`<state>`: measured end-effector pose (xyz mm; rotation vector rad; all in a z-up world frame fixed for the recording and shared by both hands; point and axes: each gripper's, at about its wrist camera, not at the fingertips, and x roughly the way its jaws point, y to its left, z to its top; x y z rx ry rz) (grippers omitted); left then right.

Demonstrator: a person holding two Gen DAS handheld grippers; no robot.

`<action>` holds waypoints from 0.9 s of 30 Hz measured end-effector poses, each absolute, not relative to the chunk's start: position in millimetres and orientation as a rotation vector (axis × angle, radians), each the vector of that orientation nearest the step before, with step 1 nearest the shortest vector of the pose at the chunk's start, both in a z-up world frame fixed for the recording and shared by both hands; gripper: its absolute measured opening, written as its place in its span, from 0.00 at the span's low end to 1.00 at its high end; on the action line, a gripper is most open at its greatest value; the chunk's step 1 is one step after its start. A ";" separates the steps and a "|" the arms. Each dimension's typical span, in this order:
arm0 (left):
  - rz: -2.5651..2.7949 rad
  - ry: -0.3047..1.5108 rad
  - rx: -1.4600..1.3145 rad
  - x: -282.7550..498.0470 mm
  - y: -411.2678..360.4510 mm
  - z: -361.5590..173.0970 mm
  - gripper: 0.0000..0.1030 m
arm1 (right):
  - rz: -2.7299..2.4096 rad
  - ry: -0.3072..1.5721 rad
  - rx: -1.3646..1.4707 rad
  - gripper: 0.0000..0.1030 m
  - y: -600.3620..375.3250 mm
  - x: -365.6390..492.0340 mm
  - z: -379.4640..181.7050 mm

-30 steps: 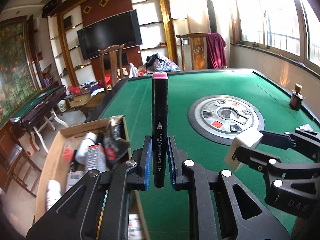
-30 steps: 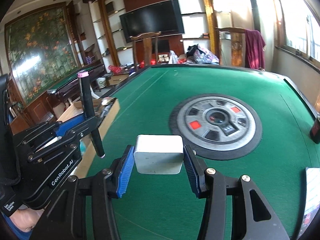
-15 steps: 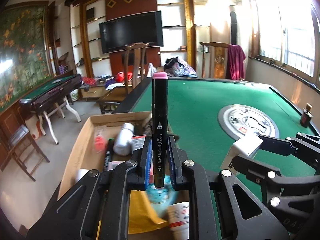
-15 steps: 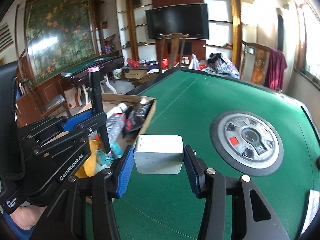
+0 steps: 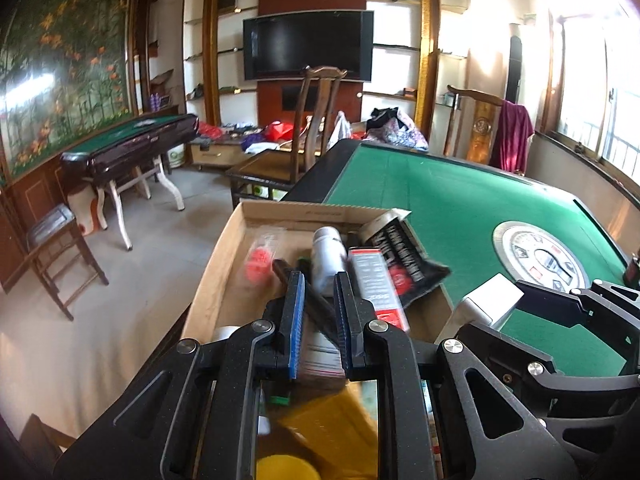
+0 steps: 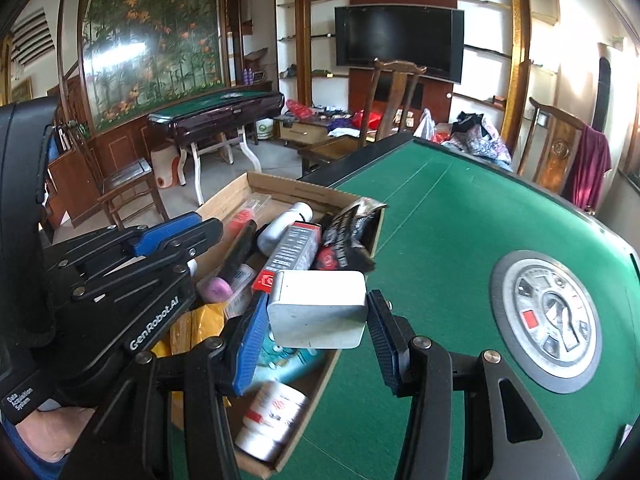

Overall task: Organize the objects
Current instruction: 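Carry the black marker and white box over the cardboard tray, then open both grippers to drop the marker and white box into the tray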

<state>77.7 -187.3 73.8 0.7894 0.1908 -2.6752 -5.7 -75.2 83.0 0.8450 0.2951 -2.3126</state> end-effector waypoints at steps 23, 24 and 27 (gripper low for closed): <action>-2.595 0.241 0.854 70.2 -217.6 45.4 0.14 | -2.222 0.365 1.055 0.48 -142.4 -71.8 48.5; -2.596 0.239 0.854 70.7 -217.4 45.3 0.14 | -2.216 0.367 1.060 0.48 -144.4 -73.8 48.5; -2.596 0.232 0.857 70.8 -217.4 43.9 0.13 | -2.202 0.386 1.071 0.48 -151.9 -79.6 49.0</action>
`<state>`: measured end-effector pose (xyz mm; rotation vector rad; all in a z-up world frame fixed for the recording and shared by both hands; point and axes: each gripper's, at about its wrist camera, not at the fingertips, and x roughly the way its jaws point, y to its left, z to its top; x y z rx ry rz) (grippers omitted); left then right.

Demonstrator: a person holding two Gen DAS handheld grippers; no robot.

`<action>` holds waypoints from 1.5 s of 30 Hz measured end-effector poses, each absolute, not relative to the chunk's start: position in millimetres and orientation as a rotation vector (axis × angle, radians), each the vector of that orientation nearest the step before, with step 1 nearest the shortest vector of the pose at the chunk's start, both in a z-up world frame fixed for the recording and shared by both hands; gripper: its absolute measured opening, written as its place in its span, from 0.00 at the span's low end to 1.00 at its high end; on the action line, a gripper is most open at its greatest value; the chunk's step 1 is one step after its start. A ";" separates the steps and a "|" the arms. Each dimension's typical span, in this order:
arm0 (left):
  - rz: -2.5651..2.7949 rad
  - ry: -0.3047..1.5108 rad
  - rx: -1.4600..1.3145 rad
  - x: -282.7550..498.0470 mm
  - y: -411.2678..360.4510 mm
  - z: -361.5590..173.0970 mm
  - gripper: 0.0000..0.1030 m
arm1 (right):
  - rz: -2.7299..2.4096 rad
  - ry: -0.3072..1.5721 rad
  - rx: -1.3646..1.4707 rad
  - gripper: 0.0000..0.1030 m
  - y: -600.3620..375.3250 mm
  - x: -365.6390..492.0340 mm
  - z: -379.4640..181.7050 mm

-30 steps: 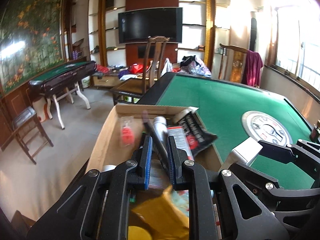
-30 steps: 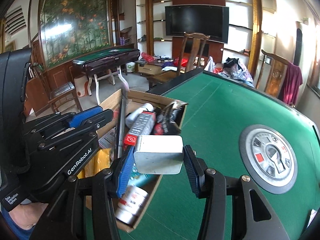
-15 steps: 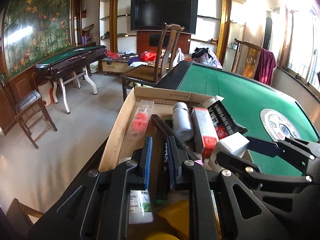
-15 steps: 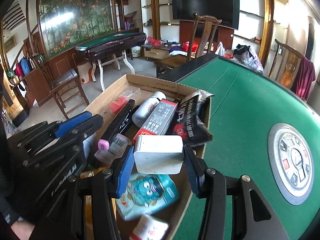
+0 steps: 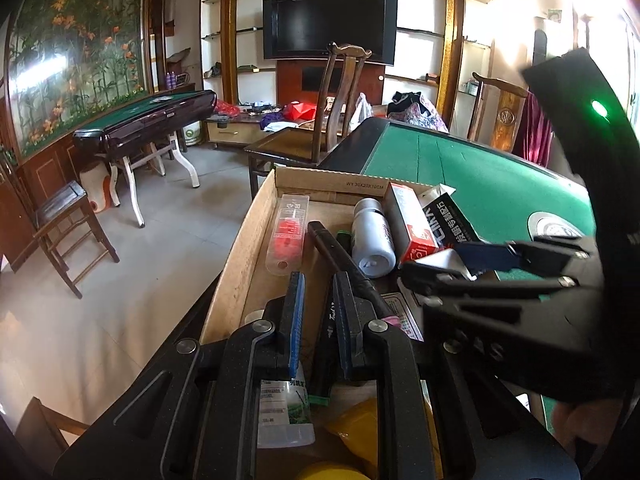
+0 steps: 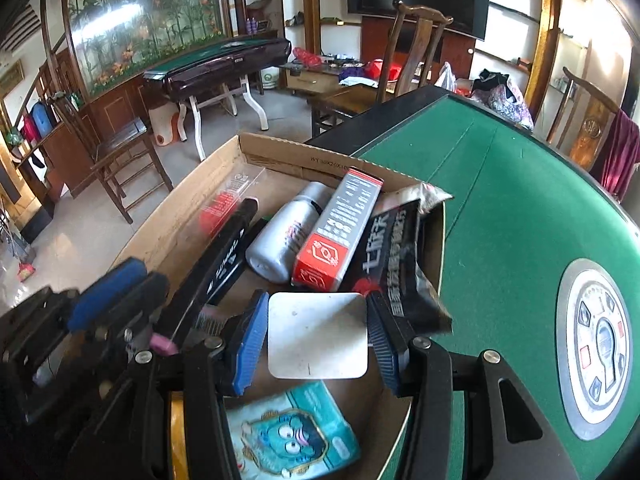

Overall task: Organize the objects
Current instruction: 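Open both grippers to drop the marker and white box into the tray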

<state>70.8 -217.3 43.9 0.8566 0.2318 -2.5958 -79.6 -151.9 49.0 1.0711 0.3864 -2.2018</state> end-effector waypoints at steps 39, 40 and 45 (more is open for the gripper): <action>-2.575 0.211 0.858 81.5 -216.3 40.8 0.14 | -2.161 0.335 1.081 0.50 -133.4 -63.2 49.9; -2.574 0.210 0.856 81.9 -216.3 40.9 0.14 | -2.161 0.334 1.079 0.50 -132.5 -61.8 50.0; -2.568 0.202 0.852 84.4 -214.2 44.3 0.15 | -2.176 0.324 1.050 0.53 -125.4 -52.7 53.8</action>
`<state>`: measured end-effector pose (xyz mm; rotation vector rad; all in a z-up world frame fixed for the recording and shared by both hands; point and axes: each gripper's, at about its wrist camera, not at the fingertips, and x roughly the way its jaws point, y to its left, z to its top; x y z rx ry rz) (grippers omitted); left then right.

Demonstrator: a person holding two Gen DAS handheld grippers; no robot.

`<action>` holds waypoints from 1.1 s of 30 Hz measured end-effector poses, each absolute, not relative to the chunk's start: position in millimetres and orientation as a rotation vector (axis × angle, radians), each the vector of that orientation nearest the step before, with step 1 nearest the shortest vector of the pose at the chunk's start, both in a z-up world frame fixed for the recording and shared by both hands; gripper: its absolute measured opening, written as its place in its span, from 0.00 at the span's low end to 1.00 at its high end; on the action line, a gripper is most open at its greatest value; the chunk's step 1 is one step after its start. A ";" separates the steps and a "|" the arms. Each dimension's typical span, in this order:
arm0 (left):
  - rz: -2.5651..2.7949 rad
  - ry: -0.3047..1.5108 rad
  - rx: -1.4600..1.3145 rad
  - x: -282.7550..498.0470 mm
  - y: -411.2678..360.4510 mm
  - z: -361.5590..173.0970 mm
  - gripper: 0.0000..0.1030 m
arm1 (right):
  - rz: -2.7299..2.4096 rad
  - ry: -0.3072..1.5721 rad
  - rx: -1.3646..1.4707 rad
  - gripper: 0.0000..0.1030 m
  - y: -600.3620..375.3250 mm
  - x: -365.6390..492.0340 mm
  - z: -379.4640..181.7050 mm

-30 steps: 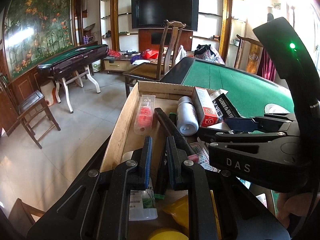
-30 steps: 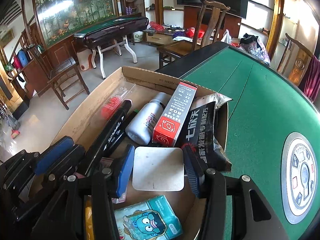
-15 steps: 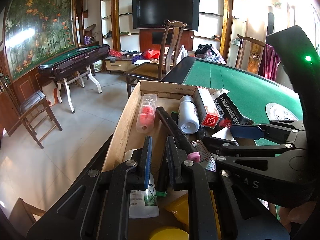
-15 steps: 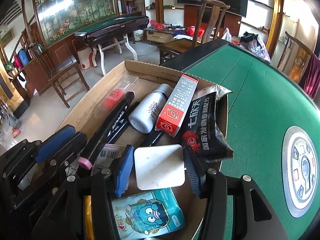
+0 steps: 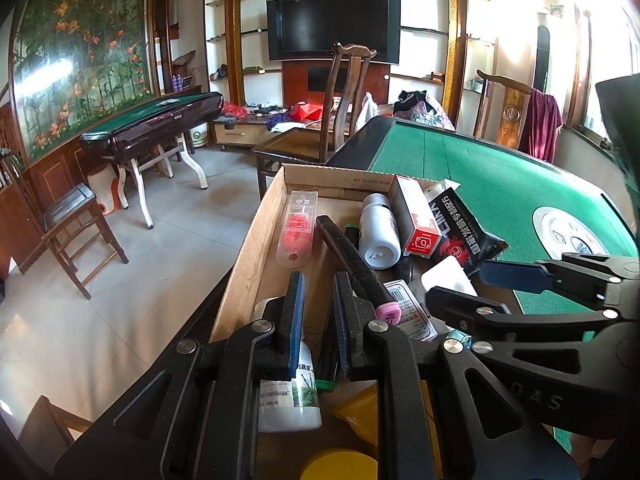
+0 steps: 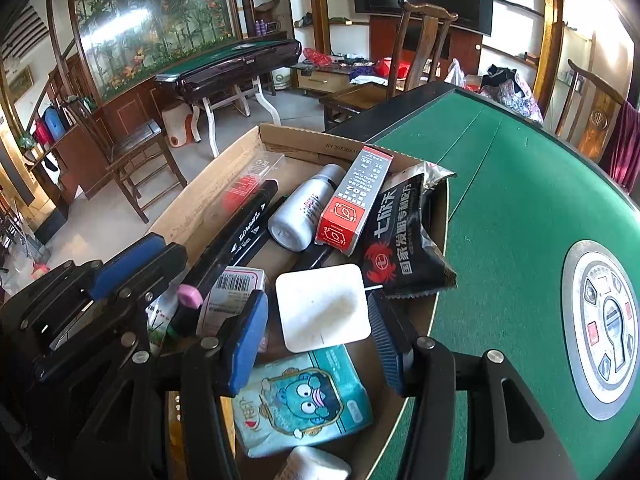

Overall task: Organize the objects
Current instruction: 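Open both grippers to drop the marker and white box into the tray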

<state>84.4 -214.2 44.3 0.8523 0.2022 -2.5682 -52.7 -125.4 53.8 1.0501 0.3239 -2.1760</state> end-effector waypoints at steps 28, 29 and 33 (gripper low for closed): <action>-2.568 0.070 0.756 131.5 -176.7 82.8 0.77 | -2.353 0.181 0.580 0.79 -29.5 35.9 84.0; -2.574 0.053 0.764 132.1 -175.1 82.8 0.77 | -2.348 0.175 0.585 0.79 -29.4 36.2 83.4; -2.564 0.039 0.748 132.9 -174.3 79.5 0.77 | -2.338 0.156 0.595 0.79 -26.7 34.8 81.9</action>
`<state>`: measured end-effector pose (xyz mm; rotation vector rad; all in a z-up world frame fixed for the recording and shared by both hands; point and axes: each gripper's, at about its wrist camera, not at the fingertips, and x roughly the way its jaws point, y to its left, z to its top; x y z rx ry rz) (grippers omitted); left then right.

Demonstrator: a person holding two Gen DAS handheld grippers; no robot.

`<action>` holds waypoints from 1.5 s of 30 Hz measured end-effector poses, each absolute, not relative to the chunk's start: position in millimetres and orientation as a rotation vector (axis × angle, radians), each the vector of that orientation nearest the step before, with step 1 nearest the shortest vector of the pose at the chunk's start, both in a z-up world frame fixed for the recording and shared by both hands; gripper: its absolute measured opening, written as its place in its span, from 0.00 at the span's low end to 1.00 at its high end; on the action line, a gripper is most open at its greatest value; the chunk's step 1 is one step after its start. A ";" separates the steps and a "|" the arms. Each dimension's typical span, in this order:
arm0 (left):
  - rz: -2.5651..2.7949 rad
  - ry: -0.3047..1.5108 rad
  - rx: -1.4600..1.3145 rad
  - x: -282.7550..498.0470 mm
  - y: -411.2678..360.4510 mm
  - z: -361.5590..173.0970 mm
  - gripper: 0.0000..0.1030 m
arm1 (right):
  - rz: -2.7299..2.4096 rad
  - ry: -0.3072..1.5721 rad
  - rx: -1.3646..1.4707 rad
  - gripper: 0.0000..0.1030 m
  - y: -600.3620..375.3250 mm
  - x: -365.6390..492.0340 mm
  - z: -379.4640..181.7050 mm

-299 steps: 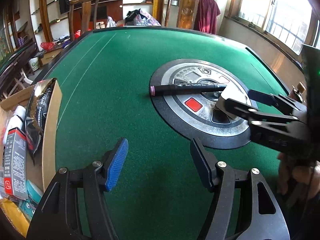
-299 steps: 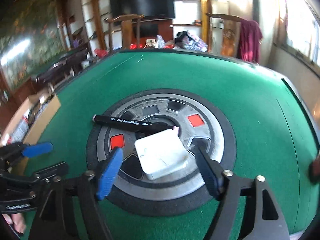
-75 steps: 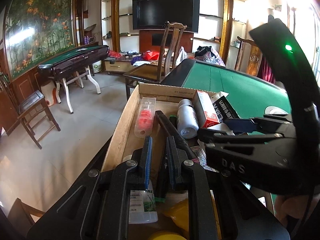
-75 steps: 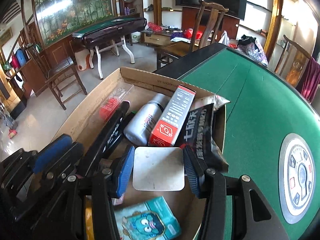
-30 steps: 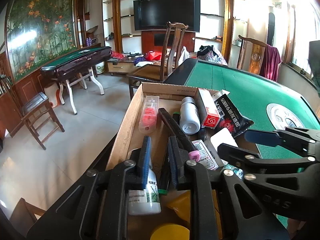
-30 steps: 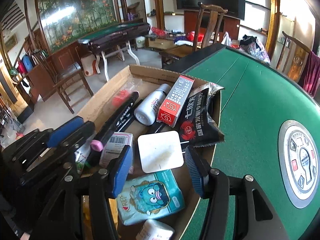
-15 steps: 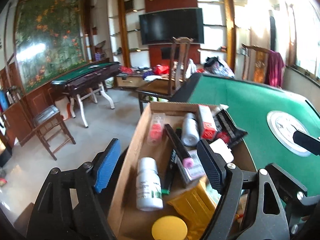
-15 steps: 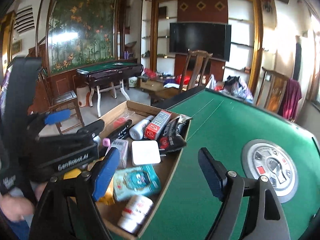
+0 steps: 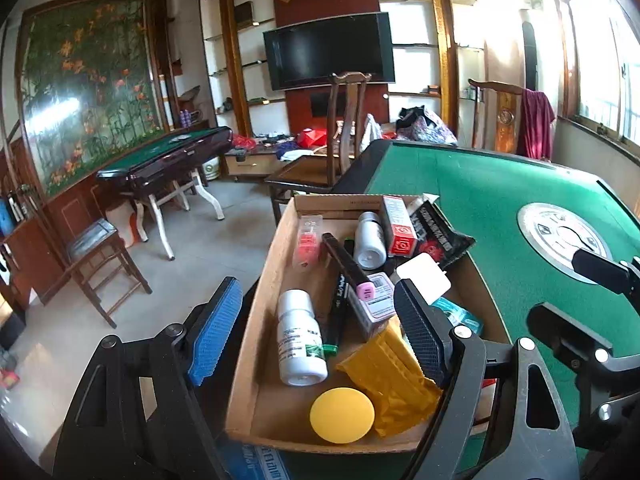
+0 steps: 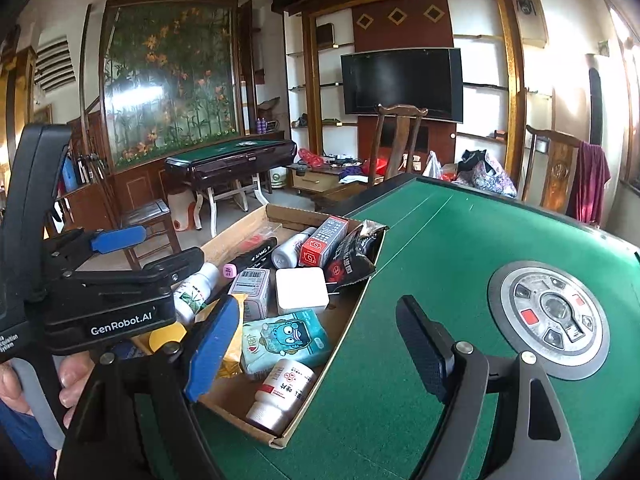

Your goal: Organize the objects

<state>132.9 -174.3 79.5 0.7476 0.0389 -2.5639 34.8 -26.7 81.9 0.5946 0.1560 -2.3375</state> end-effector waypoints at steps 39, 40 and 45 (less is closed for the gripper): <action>-2.478 0.008 0.754 132.3 -181.3 66.8 0.77 | -2.313 0.160 0.628 0.79 -28.5 33.9 73.4; -2.477 0.010 0.757 131.9 -181.7 66.3 0.77 | -2.314 0.159 0.627 0.79 -28.7 34.0 73.6; -2.477 0.013 0.761 131.5 -182.4 65.7 0.77 | -2.314 0.161 0.628 0.79 -28.9 34.1 73.6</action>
